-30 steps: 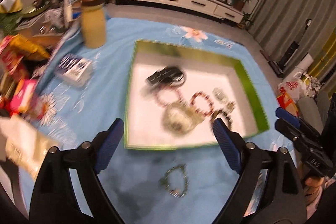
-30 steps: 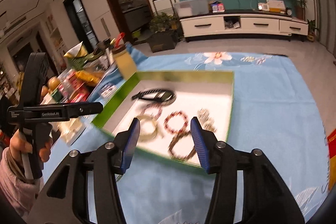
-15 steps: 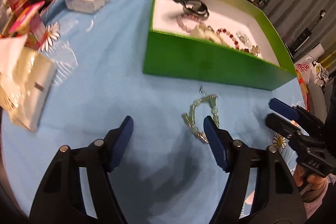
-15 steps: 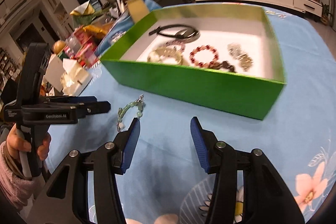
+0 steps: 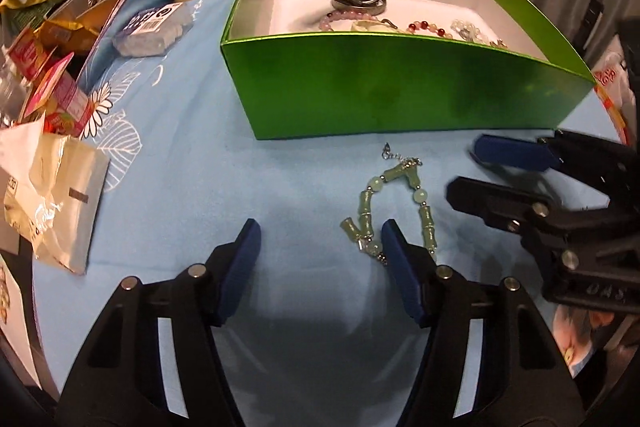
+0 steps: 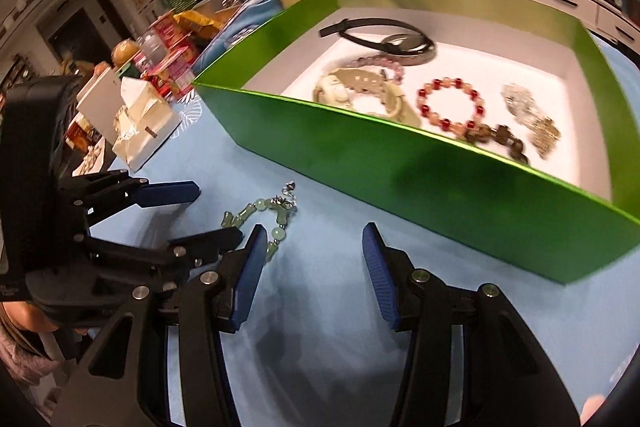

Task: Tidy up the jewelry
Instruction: 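Withdraw both open tools and move toward the green jade bracelet on the cloth, then grasp the jade bracelet with the right tool while the left tool grasps it too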

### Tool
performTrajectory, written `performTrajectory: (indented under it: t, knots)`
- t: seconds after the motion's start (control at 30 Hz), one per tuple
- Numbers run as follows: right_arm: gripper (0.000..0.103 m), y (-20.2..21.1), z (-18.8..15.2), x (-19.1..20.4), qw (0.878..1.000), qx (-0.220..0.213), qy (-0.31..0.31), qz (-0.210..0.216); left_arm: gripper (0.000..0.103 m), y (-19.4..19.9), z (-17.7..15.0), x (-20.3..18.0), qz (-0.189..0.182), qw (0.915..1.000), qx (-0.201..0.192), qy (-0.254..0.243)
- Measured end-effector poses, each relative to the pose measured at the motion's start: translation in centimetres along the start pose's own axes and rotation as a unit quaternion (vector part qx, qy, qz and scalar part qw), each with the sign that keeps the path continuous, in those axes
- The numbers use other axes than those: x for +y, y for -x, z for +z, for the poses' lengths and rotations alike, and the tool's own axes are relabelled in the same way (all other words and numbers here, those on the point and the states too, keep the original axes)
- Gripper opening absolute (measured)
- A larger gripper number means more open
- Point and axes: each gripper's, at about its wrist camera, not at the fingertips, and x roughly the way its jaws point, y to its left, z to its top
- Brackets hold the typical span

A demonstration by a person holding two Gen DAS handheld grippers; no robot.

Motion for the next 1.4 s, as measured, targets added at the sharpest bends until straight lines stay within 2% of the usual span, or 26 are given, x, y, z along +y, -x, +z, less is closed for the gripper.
performTrajectory:
  t: [0.13, 0.33, 0.43, 0.5, 0.63, 0.9, 0.97, 1.03, 1.13, 1.27, 1.4]
  knots:
    - [0.05, -1.0, 0.6, 0.5, 1.0, 0.008, 0.021, 0.008, 0.055, 0.2, -0.1, 0.5, -0.008, 0.9999, 0.0, -0.015]
    - [0.04, -2.4, 1.6, 1.9, 0.998, 0.016, 0.065, 0.014, 0.054, 0.3, -0.3, 0.6, -0.014, 0.9994, -0.003, -0.032]
    - [0.03, -2.9, 1.9, 2.7, 0.995, 0.017, 0.098, 0.002, 0.053, 0.4, -0.5, 0.7, -0.017, 0.9992, -0.005, -0.036]
    - [0.01, -3.2, 1.9, 3.1, 0.993, 0.021, 0.119, -0.002, 0.053, 0.4, -0.6, 0.7, -0.018, 0.9991, -0.007, -0.039]
    - [0.009, -3.1, 1.4, 3.9, 0.988, 0.022, 0.152, -0.007, 0.053, 0.4, -0.8, 0.8, -0.02, 0.9989, -0.011, -0.041]
    - [0.006, -0.9, -0.6, 3.1, 0.993, 0.014, 0.119, -0.018, 0.053, 0.4, -0.8, 0.4, -0.021, 0.9984, -0.01, -0.051]
    - [0.006, -0.4, -1.1, 2.9, 0.994, 0.005, 0.104, -0.022, 0.049, 0.4, -0.8, 0.0, -0.02, 0.998, -0.009, -0.06]
    - [0.005, -0.2, -1.5, 2.7, 0.996, 0.001, 0.089, -0.021, 0.031, 0.6, -0.9, -0.6, -0.024, 0.9972, -0.007, -0.071]
    - [0.003, -0.1, -1.9, 2.6, 0.997, -0.003, 0.076, -0.015, 0.012, 0.9, -1.1, -1.7, -0.034, 0.9956, -0.001, -0.088]
    - [0.003, -0.1, -2.1, 2.5, 0.998, -0.007, 0.064, -0.01, 0.007, 1.0, -1.5, -1.2, -0.052, 0.997, -0.007, -0.057]
    - [0.002, 0.0, -2.4, 2.5, 0.998, -0.009, 0.061, -0.011, 0.007, 1.1, -1.8, -0.4, -0.071, 0.997, -0.015, -0.025]
